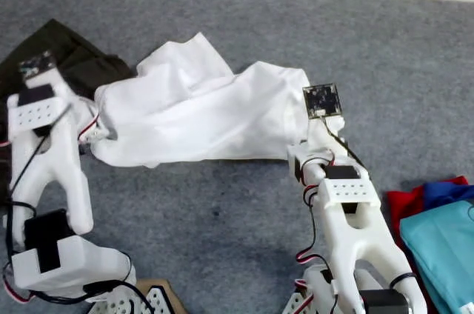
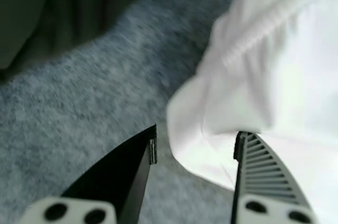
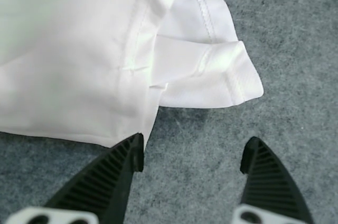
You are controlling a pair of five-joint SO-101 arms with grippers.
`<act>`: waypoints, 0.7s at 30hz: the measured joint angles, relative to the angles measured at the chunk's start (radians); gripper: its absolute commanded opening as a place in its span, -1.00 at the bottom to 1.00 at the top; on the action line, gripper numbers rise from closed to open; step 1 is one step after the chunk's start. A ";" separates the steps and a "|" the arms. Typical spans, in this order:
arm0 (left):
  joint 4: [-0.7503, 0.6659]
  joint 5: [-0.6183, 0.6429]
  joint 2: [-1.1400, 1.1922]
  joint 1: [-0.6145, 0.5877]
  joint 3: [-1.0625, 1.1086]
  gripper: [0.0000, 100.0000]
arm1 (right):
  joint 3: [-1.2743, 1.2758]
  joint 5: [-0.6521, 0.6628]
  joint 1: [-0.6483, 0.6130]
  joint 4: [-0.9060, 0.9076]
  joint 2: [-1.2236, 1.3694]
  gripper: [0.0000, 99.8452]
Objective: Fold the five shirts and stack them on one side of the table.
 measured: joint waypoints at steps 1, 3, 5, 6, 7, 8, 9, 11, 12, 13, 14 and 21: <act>-0.040 0.000 0.000 -0.015 0.026 -0.52 | 0.000 0.000 0.000 0.000 0.000 -0.41; -0.104 0.000 0.000 -0.034 0.051 -0.52 | 0.000 0.000 0.000 -0.018 0.000 -0.41; -0.163 0.000 0.000 -0.037 0.061 -0.52 | 0.000 0.000 0.000 -0.029 0.003 -0.41; -0.192 -0.002 0.000 -0.035 0.071 -0.52 | 0.000 0.000 0.000 -0.032 0.003 -0.41; -0.215 -0.002 0.000 -0.032 0.081 -0.53 | 0.000 0.000 0.000 -0.034 0.003 -0.41; -0.233 0.000 0.000 -0.023 0.091 -0.55 | 0.000 0.000 0.000 -0.034 0.003 -0.41; -0.252 0.000 0.000 -0.008 0.097 -0.59 | 0.000 0.000 0.000 -0.034 0.003 -0.41; -0.287 0.000 0.000 0.031 0.101 -0.74 | 0.000 0.000 0.000 -0.034 0.003 -0.41; -0.305 0.000 0.006 0.052 0.101 -0.81 | 0.000 0.000 0.000 -0.034 0.003 -0.41; -0.328 0.000 0.023 0.074 0.101 -0.87 | 0.000 0.000 0.000 -0.034 0.003 -0.41; -0.351 0.000 0.048 0.092 0.101 -0.90 | 0.000 0.000 0.000 -0.034 0.003 -0.41; -0.405 0.000 0.293 0.167 -0.091 -0.92 | 0.000 -0.002 0.000 -0.034 0.003 -0.41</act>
